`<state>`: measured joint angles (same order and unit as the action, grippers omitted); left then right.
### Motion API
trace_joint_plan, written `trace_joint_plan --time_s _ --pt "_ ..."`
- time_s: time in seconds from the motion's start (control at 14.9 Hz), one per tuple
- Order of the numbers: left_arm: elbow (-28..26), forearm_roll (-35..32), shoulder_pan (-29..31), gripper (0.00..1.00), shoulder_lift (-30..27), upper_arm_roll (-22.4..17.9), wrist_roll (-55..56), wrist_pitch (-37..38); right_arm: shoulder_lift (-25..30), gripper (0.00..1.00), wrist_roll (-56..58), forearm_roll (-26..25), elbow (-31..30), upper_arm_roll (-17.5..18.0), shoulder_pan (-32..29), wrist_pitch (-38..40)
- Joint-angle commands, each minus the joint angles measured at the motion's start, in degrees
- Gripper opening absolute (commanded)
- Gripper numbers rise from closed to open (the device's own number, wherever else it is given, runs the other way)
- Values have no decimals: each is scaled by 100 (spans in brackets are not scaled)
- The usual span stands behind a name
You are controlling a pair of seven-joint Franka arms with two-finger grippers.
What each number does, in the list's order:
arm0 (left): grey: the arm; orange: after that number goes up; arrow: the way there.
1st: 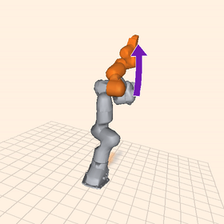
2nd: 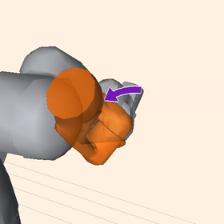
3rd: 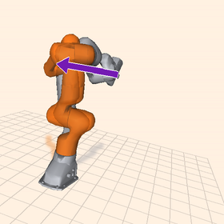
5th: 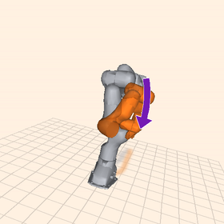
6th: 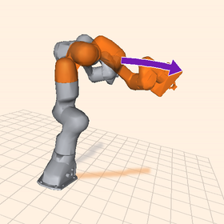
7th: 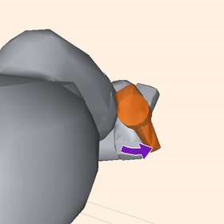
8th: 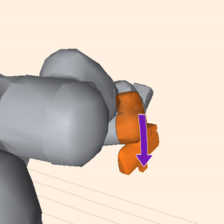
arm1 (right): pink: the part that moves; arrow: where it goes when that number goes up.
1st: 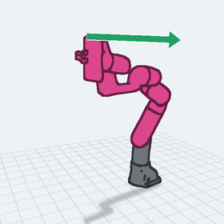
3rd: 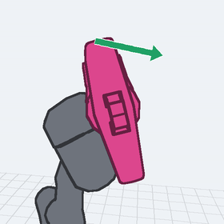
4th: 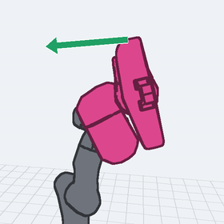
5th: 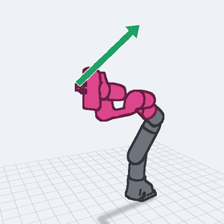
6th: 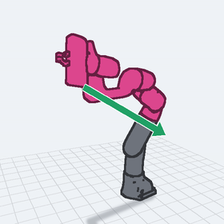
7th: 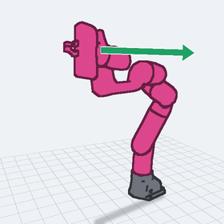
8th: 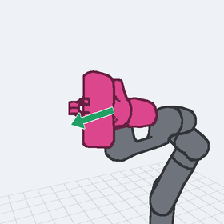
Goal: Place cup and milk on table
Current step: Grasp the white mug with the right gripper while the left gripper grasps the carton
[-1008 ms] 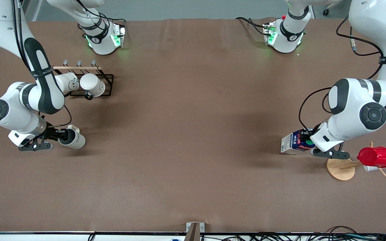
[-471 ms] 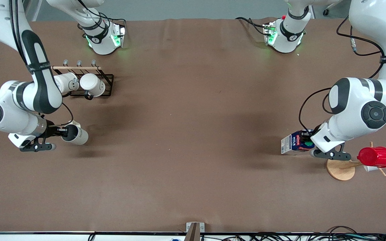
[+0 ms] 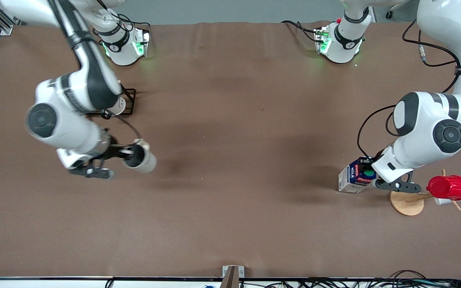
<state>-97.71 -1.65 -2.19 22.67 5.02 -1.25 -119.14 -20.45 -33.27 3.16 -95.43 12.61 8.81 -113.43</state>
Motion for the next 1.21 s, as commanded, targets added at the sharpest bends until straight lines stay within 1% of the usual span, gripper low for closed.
trace_joint_plan --time_s 0.0,0.07,0.2,0.4,0.54,0.67,0.81,0.87,0.94,1.01,1.08,1.14 --pt "85 -64 -36 39 -96 7 -69 22 -958 1 -1345 -279 987 268 549 -47" --pt "111 -64 -36 39 -105 7 -60 31 -1283 1 -1784 -437 1313 260 900 -56" --pt "120 -64 -19 39 -114 77 -95 22 -1698 1 -2235 -666 1675 259 1384 -100" --pt "199 -46 -10 39 -131 367 -16 48 -2024 1 -2561 -825 1668 259 1930 -705" --pt "374 -38 -1 39 -131 517 -7 232 -2217 1 -2964 -1018 1668 251 2194 -846" --pt "489 -38 -1 39 -131 718 202 426 -2314 2 -3246 -1369 1641 251 2265 -943" --pt "490 -29 8 39 -192 999 580 531 -2384 4 -3352 -1467 1624 259 2414 -944" --pt "490 -37 -1 39 -210 1157 834 567 -2428 8 -3353 -1476 1624 251 2432 -952" --pt "490 -38 -1 39 -210 1350 1132 567 -2464 19 -3353 -1476 1624 251 2441 -953" --pt "490 -46 -1 39 -210 1543 1475 567 -2464 42 -3353 -1476 1624 259 2433 -944" --pt "490 -55 -36 39 -210 1702 1844 567 -2464 71 -3362 -1476 1624 251 2432 -935" --pt "490 -64 -54 39 -202 1860 2143 567 -2429 97 -3379 -1476 1624 251 2424 -909"
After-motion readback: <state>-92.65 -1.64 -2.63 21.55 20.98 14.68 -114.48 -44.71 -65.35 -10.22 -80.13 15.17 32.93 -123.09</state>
